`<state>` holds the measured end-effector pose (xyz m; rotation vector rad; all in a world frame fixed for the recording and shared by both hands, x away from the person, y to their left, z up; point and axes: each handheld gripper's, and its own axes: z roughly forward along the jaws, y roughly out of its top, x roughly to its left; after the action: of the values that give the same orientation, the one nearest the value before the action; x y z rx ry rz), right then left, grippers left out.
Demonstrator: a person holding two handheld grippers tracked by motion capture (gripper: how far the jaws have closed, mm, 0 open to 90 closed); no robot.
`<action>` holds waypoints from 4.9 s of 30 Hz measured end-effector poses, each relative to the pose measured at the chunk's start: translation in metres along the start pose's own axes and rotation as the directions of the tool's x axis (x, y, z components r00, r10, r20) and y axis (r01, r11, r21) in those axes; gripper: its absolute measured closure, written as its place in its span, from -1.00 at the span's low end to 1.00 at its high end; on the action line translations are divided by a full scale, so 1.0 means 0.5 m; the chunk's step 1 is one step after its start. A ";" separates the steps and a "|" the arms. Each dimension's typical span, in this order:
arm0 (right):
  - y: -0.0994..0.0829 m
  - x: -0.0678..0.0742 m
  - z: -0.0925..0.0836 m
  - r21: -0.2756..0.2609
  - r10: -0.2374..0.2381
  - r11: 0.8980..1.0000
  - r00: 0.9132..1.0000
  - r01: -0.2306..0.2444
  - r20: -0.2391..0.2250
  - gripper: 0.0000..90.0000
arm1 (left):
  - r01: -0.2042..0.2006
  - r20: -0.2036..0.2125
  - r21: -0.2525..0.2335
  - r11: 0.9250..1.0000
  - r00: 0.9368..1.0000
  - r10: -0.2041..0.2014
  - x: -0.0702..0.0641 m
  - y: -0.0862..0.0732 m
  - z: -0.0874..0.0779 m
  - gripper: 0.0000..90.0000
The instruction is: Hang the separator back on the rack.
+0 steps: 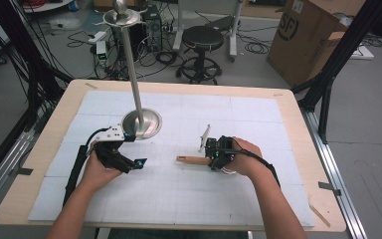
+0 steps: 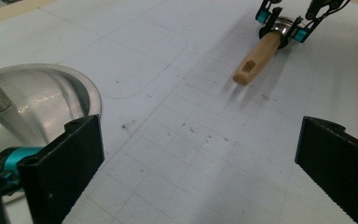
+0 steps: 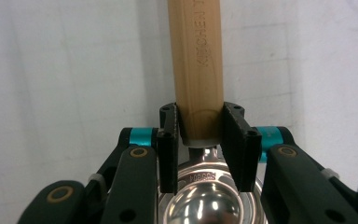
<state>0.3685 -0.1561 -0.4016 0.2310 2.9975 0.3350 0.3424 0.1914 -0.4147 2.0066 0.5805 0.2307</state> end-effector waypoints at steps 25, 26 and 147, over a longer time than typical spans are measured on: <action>-0.008 -0.013 -0.129 -0.538 0.123 0.832 0.991 -0.135 -0.058 0.52 | 0.003 -0.005 -0.004 1.000 1.000 -0.003 0.000 0.000 -0.002 -0.96; -0.009 -0.013 -0.132 -0.552 0.127 0.822 0.990 -0.139 -0.060 0.52 | 0.002 -0.005 -0.004 1.000 1.000 -0.002 0.000 0.000 -0.002 -0.96; 0.230 -0.184 -0.346 -0.805 0.312 0.556 0.950 -0.206 -0.028 0.52 | -0.006 0.009 -0.011 1.000 1.000 0.006 -0.002 0.001 -0.001 -0.96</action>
<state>0.4517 -0.0964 -0.1989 0.5616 2.3460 1.5832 0.3414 0.1911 -0.4140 1.9981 0.5660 0.2276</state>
